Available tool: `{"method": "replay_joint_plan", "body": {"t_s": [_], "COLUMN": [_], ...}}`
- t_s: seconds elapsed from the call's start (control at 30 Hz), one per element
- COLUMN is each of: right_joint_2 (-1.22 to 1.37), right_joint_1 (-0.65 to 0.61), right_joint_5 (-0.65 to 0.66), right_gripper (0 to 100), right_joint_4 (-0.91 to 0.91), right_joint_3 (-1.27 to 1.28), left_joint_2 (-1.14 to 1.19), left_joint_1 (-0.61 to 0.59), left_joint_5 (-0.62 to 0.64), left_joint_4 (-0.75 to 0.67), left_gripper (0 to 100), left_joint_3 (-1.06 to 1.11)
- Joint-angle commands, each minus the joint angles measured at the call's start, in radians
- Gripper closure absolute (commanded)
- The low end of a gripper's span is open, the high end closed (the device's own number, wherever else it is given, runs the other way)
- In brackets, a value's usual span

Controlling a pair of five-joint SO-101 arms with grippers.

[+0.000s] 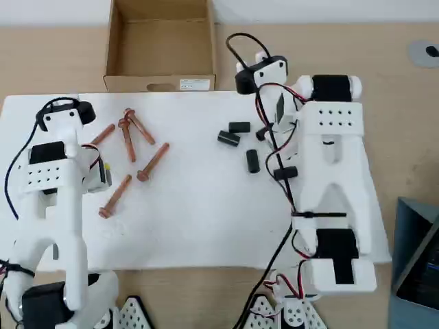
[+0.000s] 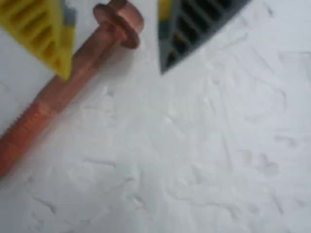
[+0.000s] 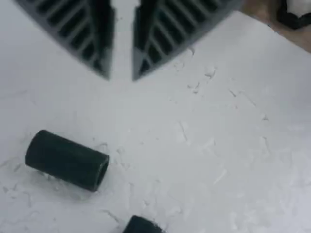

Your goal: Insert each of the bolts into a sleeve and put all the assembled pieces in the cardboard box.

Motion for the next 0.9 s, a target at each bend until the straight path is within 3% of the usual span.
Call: {"method": "replay_joint_plan", "body": {"t_s": [0.0,0.37,0.6,0.87], "right_joint_2": [0.013,0.137,0.216,0.262], "right_joint_1": [-0.031,-0.125,-0.143,-0.145], "right_joint_5": [-0.008,-0.189,-0.189,-0.196], "right_gripper": [92.9,92.9,92.8,85.0], "right_joint_4": [-0.011,-0.149,-0.216,-0.229], "right_joint_3": [-0.048,-0.016,0.004,0.005], "left_joint_2": [0.008,0.051,0.070,0.070], "left_joint_1": [-0.002,-0.002,-0.002,-0.002], "left_joint_5": [-0.006,-0.006,-0.006,-0.006], "left_joint_4": [0.000,0.000,-0.044,-0.049], "left_gripper": [86,86,86,86], "left_joint_3": [-0.052,-0.052,-0.046,-0.051]}}
